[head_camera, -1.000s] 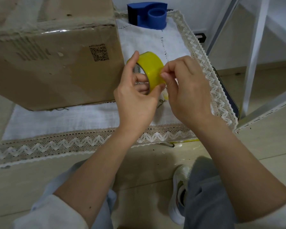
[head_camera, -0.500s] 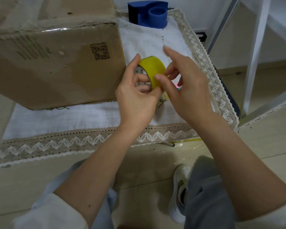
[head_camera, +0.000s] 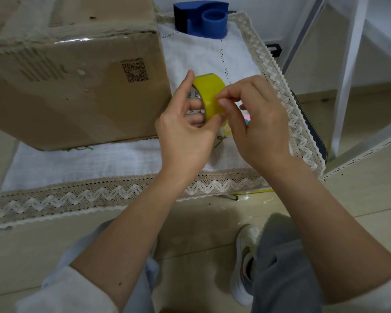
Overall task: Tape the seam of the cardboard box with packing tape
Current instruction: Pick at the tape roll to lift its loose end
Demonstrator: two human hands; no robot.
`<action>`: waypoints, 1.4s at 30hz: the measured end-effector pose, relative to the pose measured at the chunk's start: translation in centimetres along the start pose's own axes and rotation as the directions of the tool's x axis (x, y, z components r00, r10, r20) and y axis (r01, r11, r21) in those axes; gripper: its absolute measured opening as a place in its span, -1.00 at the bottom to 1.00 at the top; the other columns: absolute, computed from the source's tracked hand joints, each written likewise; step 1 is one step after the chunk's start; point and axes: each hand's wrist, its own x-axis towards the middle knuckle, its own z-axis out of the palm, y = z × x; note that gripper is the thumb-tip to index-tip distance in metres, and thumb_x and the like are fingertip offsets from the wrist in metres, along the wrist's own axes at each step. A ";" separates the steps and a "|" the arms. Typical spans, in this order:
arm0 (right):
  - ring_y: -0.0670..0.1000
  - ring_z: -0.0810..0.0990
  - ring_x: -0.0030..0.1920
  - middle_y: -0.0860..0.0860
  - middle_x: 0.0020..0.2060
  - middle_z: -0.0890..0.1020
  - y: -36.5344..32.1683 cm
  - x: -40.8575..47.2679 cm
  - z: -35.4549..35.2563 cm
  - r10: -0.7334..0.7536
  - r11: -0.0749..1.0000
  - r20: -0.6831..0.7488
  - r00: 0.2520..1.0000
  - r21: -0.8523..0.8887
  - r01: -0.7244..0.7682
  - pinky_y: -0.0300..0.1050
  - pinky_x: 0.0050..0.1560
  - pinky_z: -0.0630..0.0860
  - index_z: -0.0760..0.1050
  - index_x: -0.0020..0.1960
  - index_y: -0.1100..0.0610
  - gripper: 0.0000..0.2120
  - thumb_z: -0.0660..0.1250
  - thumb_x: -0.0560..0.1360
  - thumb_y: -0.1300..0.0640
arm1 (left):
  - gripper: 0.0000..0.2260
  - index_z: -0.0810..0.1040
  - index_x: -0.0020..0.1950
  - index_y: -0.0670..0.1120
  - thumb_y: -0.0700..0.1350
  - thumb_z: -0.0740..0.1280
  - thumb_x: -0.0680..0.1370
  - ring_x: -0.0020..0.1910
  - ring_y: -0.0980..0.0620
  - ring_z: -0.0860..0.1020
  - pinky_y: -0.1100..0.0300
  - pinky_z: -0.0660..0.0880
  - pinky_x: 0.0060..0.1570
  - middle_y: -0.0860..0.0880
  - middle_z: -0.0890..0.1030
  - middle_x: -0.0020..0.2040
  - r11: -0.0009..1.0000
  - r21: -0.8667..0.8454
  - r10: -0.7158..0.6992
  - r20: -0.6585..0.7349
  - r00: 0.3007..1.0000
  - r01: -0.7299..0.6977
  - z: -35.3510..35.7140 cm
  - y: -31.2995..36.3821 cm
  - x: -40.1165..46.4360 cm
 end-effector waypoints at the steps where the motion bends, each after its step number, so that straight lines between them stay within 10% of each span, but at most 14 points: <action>1: -0.04 0.56 -0.08 0.06 -0.10 0.61 -0.1 0.0 -0.1 0.018 1.000 0.005 1.000 0.016 -0.018 -0.07 -0.15 0.54 0.61 0.02 0.21 -0.86 0.33 0.58 0.16 | -0.32 0.35 0.50 -0.11 -0.33 0.50 0.43 -0.34 0.18 0.60 0.30 0.57 -0.22 0.06 0.62 -0.19 1.000 0.002 0.011 -0.003 1.000 -0.011 -0.1 -0.1 0.0; 6: -0.06 0.53 -0.10 0.02 -0.15 0.58 -0.3 0.1 -0.3 0.055 0.997 0.064 0.996 0.055 -0.059 -0.21 -0.03 0.49 0.47 0.35 0.10 -0.62 0.36 0.57 0.05 | -0.37 0.36 0.50 -0.09 -0.27 0.49 0.46 -0.34 0.12 0.58 0.24 0.58 -0.24 0.01 0.58 -0.17 0.997 0.031 0.076 0.009 0.997 -0.076 -0.2 -0.4 -0.2; 14: 0.11 0.58 -0.12 -0.03 -0.19 0.55 0.3 0.5 -0.4 0.034 0.995 0.042 0.999 0.097 -0.037 0.02 -0.12 0.50 0.68 -0.03 0.11 -0.91 0.44 0.51 0.11 | -0.34 0.36 0.49 -0.08 -0.33 0.49 0.44 -0.37 0.18 0.55 0.31 0.55 -0.24 0.08 0.55 -0.22 0.997 0.025 0.074 0.034 0.997 -0.074 0.0 -0.9 -0.3; 36: 0.07 0.55 -0.07 0.05 -0.10 0.62 0.2 0.0 -0.3 -0.040 0.999 0.113 0.993 -0.001 0.040 -0.12 -0.04 0.44 0.59 0.18 0.13 -0.77 0.35 0.57 0.10 | -0.37 0.40 0.46 -0.05 -0.31 0.46 0.42 -0.37 0.18 0.56 0.26 0.52 -0.24 0.07 0.59 -0.22 0.997 0.048 0.049 0.054 0.997 -0.052 -0.5 -0.5 0.2; 42: 0.13 0.57 -0.20 0.10 -0.23 0.63 0.5 0.0 -0.3 -0.087 0.996 -0.070 0.994 0.001 0.087 -0.05 -0.16 0.47 0.70 -0.07 0.18 -0.87 0.42 0.53 0.14 | -0.36 0.38 0.47 -0.03 -0.28 0.50 0.44 -0.40 0.23 0.52 0.33 0.47 -0.26 0.13 0.59 -0.24 0.994 0.070 0.077 0.061 0.995 -0.081 -0.3 -0.1 -0.1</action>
